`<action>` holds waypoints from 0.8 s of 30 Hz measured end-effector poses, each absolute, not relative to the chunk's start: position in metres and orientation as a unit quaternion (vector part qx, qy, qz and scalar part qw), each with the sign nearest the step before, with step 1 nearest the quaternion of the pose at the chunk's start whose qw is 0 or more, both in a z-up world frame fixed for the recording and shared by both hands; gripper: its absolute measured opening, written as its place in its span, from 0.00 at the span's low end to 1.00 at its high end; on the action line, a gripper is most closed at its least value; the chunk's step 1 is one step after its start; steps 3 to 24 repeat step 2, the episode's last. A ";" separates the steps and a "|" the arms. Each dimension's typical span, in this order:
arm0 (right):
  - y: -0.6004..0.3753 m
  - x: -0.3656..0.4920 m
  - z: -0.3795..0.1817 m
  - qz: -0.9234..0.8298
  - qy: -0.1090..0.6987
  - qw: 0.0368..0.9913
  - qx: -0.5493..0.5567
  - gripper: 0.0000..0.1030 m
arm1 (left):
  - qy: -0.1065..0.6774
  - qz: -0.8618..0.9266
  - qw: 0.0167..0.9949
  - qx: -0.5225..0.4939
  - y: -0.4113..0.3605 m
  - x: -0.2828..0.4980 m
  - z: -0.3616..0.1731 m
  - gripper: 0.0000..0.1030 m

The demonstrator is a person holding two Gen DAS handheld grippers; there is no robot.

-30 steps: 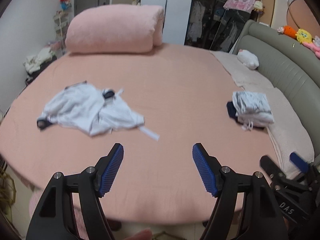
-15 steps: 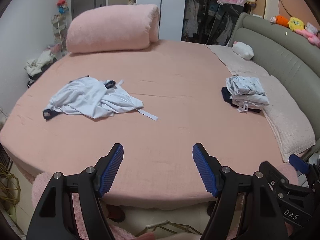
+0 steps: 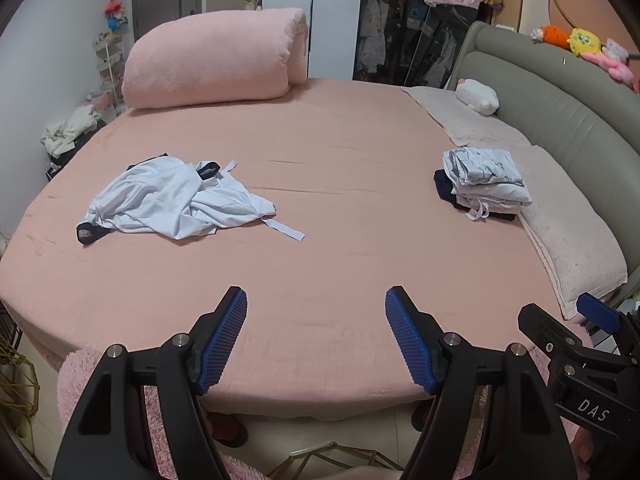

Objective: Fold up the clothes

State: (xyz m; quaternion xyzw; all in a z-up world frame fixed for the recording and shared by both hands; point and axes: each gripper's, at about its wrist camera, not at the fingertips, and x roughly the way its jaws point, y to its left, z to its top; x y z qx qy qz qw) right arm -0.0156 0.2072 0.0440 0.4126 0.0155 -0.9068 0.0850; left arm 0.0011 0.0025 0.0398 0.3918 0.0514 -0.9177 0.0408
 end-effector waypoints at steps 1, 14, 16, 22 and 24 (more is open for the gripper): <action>0.207 -0.017 0.043 -0.906 0.015 0.085 0.414 0.97 | 0.052 -0.918 0.039 0.392 0.003 0.001 0.040 0.72; 0.208 -0.017 0.043 -0.906 0.015 0.085 0.415 0.97 | 0.052 -0.917 0.039 0.392 0.003 0.001 0.040 0.72; 0.208 -0.017 0.043 -0.906 0.015 0.085 0.415 0.97 | 0.052 -0.917 0.039 0.392 0.003 0.001 0.040 0.72; 0.208 -0.017 0.043 -0.906 0.015 0.085 0.415 0.97 | 0.052 -0.917 0.039 0.392 0.003 0.001 0.040 0.72; 0.208 -0.017 0.043 -0.906 0.015 0.085 0.415 0.97 | 0.052 -0.917 0.039 0.392 0.003 0.001 0.040 0.72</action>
